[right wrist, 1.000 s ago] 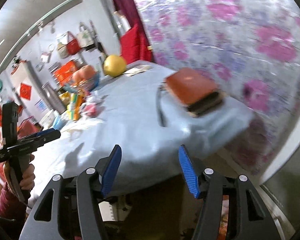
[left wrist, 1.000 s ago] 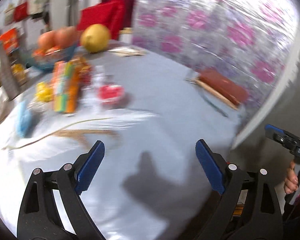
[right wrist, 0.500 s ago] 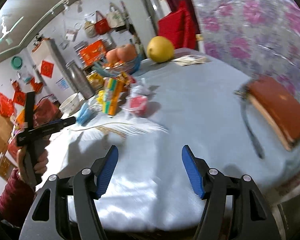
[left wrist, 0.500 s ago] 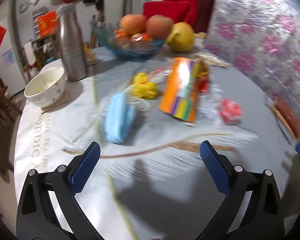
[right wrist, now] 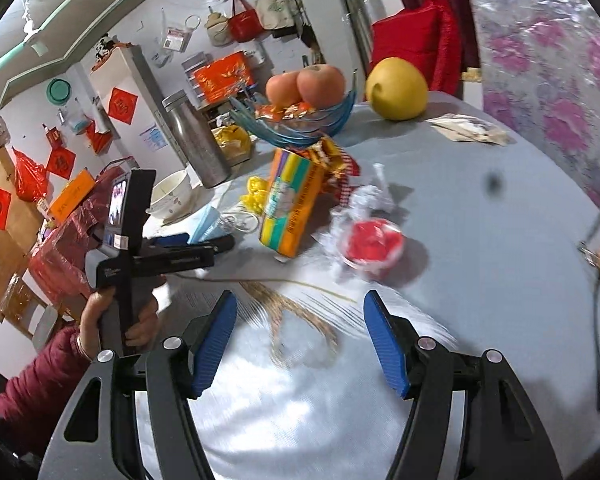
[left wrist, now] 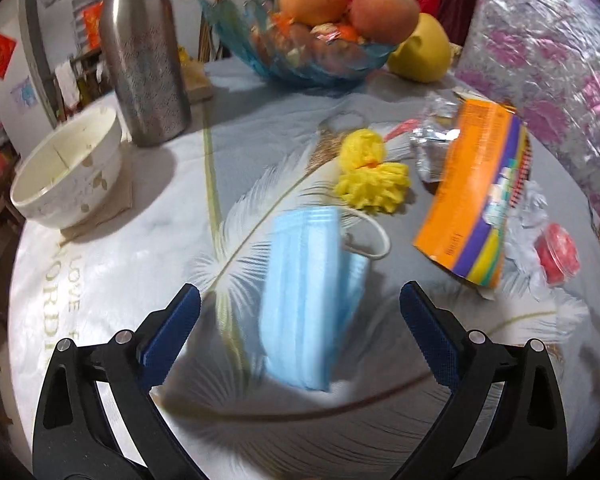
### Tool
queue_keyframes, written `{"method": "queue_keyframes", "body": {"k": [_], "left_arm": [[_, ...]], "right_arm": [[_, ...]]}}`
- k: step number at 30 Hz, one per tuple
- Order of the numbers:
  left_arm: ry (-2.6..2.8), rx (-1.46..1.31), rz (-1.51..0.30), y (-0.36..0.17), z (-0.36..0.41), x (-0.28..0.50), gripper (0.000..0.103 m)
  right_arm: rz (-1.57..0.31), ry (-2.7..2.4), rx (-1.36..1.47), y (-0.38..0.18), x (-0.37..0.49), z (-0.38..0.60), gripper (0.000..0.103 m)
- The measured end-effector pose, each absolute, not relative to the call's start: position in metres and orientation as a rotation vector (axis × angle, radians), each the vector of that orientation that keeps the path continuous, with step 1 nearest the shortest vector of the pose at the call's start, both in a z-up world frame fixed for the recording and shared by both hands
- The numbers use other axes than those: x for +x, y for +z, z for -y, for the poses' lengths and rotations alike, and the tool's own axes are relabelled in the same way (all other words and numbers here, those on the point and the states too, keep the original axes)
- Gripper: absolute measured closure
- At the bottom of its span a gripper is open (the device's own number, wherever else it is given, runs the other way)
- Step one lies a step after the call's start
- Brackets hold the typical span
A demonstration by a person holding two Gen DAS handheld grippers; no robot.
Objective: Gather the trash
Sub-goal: 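Move both open tools back over the table toward the mask and box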
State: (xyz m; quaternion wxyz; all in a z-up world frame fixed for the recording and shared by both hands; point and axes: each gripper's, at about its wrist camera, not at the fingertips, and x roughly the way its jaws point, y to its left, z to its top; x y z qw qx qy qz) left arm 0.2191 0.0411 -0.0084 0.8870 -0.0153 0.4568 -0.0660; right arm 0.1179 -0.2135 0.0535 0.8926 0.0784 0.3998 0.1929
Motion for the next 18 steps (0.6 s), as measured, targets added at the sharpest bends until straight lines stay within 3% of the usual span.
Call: {"method": "queue_keyframes", "body": {"k": [12,18], "left_arm": [[-0.134,-0.079,-0.939,-0.008,-0.055,0.213,0.007],[-0.13,-0.05,-0.947,-0.01,-0.051,0.218,0.007]], "right_arm": [[-0.932,0.448,0.251,0.023,0.223,0.155,0.038],[-0.968,0.417,0.301,0.01,0.249,0.146,0.03]]}}
